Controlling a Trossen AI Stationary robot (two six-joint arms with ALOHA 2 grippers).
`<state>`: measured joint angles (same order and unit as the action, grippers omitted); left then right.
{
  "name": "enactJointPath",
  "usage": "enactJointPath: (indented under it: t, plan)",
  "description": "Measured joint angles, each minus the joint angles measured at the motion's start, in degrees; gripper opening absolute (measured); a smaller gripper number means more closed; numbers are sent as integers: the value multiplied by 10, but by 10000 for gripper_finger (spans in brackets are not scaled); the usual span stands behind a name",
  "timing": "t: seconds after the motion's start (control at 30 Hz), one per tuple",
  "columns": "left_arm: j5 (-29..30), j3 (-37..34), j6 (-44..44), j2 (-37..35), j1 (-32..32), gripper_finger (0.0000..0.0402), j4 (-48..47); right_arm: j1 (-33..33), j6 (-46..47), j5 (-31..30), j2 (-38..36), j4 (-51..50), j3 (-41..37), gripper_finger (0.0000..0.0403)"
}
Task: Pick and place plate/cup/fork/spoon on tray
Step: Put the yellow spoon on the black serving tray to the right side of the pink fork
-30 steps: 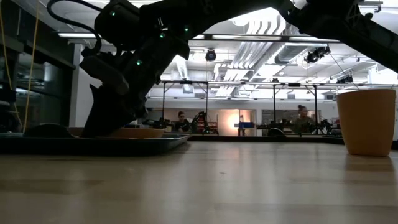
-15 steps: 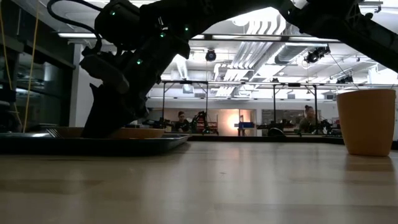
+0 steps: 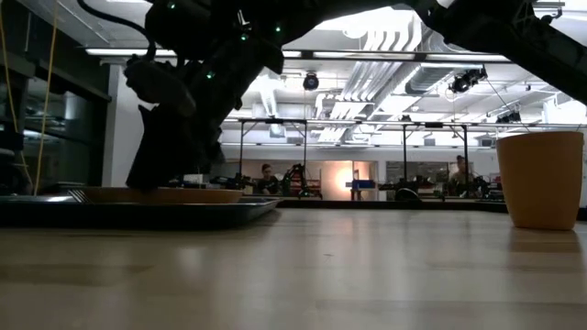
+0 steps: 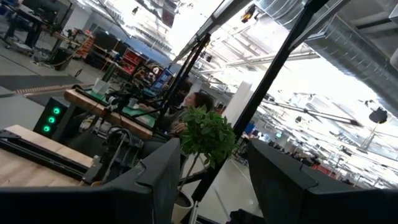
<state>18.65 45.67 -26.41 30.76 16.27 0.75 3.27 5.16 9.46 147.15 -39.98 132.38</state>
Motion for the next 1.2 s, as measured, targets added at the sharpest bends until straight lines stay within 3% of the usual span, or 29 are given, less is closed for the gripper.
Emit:
enactJointPath:
  t: [1.2]
  plan:
    - [0, 0, 0, 0, 0, 172, 0, 2, 25, 43, -3, -26, 0, 108]
